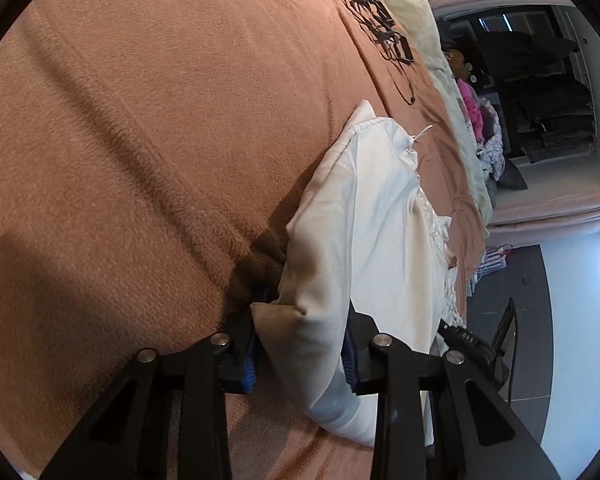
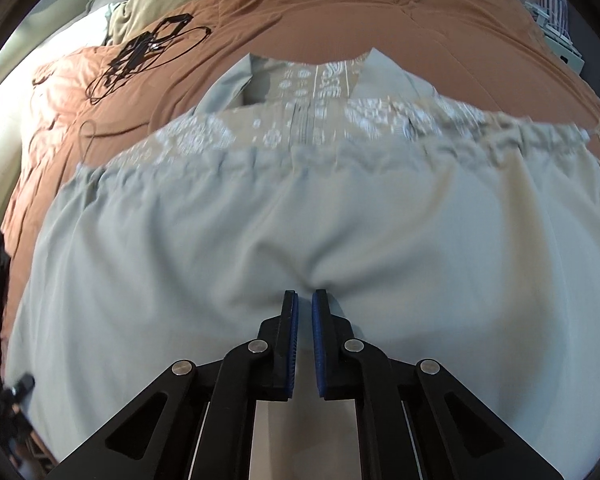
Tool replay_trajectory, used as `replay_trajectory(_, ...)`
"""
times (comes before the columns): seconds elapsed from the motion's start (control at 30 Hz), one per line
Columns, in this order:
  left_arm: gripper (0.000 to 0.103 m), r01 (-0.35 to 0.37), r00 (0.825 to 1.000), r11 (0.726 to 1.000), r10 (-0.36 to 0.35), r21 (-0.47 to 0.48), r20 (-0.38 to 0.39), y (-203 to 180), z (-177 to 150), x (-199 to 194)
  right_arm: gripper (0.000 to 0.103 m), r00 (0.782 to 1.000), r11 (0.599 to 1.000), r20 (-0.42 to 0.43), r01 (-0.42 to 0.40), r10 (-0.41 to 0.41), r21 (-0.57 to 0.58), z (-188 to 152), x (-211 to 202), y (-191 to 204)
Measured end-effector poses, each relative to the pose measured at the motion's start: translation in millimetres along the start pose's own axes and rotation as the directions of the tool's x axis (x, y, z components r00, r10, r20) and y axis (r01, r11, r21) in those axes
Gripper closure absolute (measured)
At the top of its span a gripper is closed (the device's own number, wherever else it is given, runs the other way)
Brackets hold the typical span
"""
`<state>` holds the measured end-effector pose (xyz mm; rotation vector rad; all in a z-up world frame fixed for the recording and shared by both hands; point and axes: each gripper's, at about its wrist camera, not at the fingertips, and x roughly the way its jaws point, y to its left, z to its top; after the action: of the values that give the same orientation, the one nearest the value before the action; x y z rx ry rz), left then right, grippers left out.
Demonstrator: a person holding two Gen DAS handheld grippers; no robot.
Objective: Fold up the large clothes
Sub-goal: 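Close both tools on the side edge of the folded jacket, then lift the side edge with both tools and fold it over the jacket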
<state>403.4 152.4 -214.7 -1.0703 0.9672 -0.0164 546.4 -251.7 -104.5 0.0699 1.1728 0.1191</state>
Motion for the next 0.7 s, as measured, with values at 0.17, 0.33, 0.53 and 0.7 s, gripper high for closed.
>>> replay_trajectory(0.17, 0.079, -0.002, 1.0, 1.0, 0.002, -0.017, 0.013, -1.1, -2.9, 0.6, 0.097, 1.0, 1.0, 0.008, 0.012, -0.012, 0.014, 26.5, 14.3, -3.2)
replay_trajectory(0.33, 0.084, 0.013, 1.0, 1.0, -0.013, -0.018, 0.02, -5.9, -3.0, -4.1, 0.097, 0.999, 0.999, 0.039, 0.011, -0.01, -0.032, 53.0, 25.1, -0.3)
replay_trajectory(0.53, 0.087, 0.079, 0.996, 0.997, -0.079, 0.007, 0.033, -23.1, -2.4, -22.0, 0.096, 0.997, 0.998, 0.053, -0.058, 0.06, -0.037, 60.0, 1.2, -4.4)
replay_trajectory(0.7, 0.089, 0.143, 0.988, 0.988, -0.145, 0.053, 0.046, -54.2, -2.6, -35.6, 0.067, 0.99, 0.993, 0.077, -0.12, 0.121, -0.018, 28.8, -40.5, -8.7)
